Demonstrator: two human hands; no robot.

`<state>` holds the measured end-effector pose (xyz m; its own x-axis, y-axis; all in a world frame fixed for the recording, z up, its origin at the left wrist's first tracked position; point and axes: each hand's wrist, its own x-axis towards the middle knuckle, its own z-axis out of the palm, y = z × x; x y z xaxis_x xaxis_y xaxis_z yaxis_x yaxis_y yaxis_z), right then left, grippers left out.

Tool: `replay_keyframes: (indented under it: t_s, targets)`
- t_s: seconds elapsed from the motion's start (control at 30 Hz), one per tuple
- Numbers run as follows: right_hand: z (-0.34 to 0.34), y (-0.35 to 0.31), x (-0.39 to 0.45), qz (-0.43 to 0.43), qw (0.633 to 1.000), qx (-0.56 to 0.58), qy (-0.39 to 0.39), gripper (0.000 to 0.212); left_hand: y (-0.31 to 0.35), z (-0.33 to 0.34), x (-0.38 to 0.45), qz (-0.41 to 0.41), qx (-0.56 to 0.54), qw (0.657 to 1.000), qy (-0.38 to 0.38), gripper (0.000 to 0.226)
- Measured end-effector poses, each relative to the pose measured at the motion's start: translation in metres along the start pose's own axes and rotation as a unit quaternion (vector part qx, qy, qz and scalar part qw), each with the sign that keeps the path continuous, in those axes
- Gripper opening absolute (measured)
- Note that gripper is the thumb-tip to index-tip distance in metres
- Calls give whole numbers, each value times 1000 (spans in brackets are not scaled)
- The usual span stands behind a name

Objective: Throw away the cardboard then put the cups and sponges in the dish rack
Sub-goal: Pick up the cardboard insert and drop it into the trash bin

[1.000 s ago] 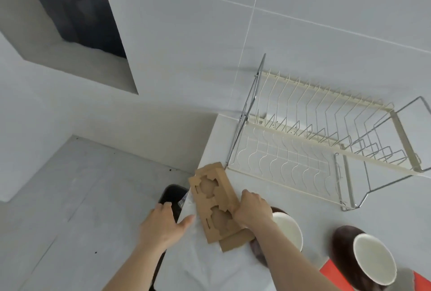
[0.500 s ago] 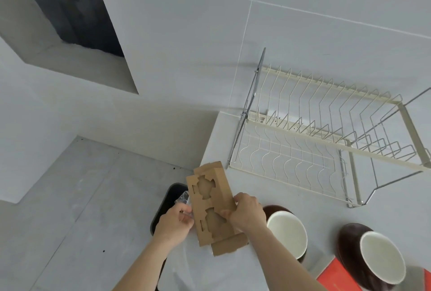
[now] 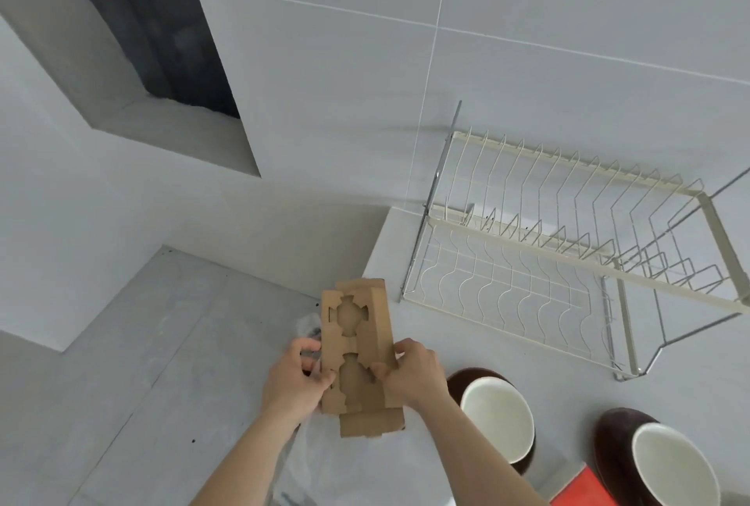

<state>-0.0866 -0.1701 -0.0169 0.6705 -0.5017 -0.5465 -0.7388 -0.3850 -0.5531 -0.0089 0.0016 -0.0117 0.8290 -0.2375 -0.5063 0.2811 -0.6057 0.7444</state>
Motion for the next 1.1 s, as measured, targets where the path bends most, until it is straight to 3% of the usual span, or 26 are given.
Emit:
replay_keyframes:
  t_s: [0.2, 0.37, 0.53, 0.83, 1.1]
  targets:
    - [15, -53, 12, -35, 998, 57, -13, 43, 9, -51, 18, 17, 11, 998, 65, 38]
    - [32, -110, 28, -62, 995, 76, -27, 14, 10, -105, 48, 20, -3, 995, 102, 38]
    - [68, -154, 57, -41, 995, 90, -29, 58, 0, -147, 93, 12, -14, 993, 117, 34]
    - [144, -162, 119, 64, 993, 76, -58, 47, -65, -152, 181, -42, 21, 997, 58, 34]
    - [221, -103, 184, 179, 979, 20, -98, 15, -162, -93, 246, -146, 21, 989, -27, 31]
